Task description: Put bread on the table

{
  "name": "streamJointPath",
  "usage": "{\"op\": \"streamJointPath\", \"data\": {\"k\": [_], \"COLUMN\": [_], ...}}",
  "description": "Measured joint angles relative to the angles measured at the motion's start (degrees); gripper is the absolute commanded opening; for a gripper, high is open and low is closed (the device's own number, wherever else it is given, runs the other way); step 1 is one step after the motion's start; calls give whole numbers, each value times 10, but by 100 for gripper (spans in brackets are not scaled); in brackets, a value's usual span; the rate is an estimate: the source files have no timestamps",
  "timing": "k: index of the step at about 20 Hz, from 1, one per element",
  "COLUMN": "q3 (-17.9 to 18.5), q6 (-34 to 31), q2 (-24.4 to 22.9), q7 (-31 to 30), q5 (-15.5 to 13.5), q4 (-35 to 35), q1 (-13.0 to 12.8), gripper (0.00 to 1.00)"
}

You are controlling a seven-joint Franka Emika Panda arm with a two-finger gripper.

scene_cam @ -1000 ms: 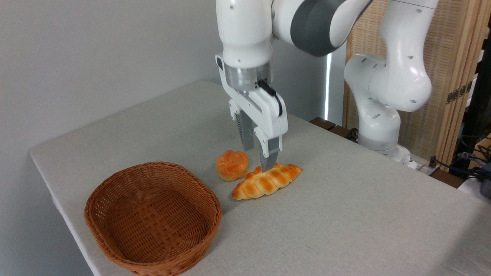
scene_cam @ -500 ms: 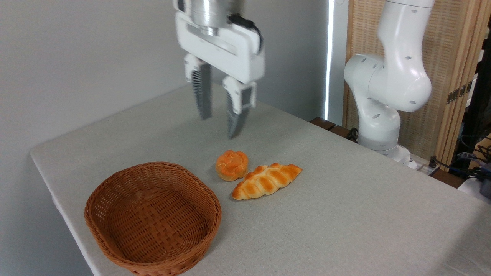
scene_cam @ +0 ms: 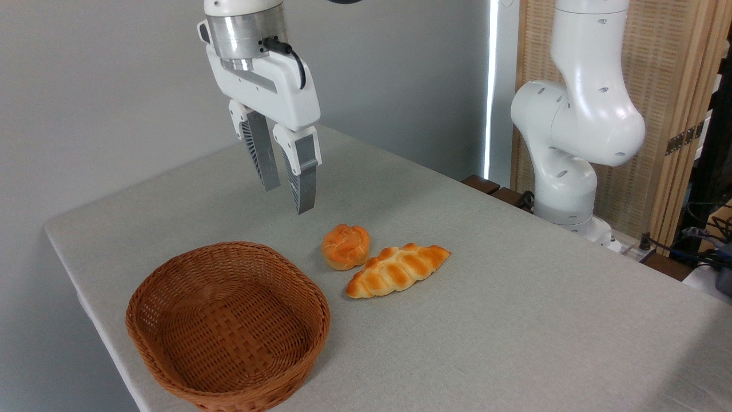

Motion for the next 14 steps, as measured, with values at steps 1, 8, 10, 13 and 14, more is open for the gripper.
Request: {"op": "streamJointPath", "data": {"k": [1,8,10,13,14], "q3": [-1,23,32,34,34], "q6": [0,0,0,0,0], "q2": [2,3,3,3,3], "q7": [-3,12,21,23,23], "q5": [3,4,4,4,4], "q4": [0,5,7,9,9], "q1": [0,13,13,13,13], "gripper": [100,100,100,100,100]}}
